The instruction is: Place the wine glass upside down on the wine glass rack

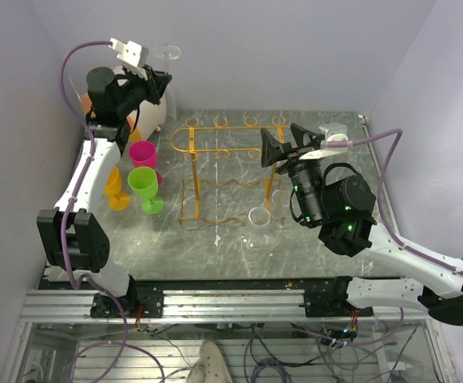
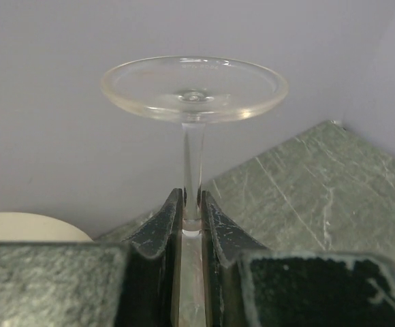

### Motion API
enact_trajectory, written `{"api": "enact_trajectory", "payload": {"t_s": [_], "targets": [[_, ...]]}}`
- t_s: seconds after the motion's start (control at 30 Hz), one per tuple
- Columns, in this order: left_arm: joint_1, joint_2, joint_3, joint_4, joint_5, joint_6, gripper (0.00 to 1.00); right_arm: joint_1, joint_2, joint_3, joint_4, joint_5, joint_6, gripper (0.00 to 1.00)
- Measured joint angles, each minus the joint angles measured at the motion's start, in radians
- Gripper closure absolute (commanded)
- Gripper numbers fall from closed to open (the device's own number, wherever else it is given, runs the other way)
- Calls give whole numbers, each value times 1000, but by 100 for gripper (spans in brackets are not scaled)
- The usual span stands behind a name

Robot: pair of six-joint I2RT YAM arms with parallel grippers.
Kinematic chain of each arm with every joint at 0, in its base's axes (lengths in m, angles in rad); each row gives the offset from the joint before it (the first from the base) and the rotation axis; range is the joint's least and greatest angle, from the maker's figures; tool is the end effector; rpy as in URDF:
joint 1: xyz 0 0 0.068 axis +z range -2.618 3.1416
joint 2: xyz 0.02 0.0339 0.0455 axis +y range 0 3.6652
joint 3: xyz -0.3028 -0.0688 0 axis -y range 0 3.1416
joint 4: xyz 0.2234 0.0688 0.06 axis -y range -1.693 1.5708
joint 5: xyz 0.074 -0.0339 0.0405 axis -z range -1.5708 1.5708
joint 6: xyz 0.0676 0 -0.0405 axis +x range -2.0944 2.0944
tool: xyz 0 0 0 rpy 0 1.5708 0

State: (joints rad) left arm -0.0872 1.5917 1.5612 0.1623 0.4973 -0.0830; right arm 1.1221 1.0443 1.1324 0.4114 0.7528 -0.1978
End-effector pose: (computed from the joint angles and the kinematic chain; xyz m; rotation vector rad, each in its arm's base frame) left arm 0.3794 -0.0655 0.4869 0.4133 1.4151 -0.4956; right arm 0.1255 0.1542 0.5138 -0.0886 1.2203 0.4047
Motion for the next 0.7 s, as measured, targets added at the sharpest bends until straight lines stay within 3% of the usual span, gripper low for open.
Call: {"api": "enact_trajectory", "payload": {"t_s": [0.07, 0.2, 0.4, 0.7], "targets": [[8, -2, -56, 61, 43, 14, 93, 0, -10, -10, -3, 12, 2, 35], [69, 16, -204, 348, 230, -77, 93, 0, -23, -37, -14, 37, 8, 35], [161, 176, -169, 692, 498, -327, 93, 0, -26, -48, -31, 69, 17, 35], [137, 269, -107, 841, 736, -433, 93, 0, -35, -48, -44, 99, 23, 35]]}}
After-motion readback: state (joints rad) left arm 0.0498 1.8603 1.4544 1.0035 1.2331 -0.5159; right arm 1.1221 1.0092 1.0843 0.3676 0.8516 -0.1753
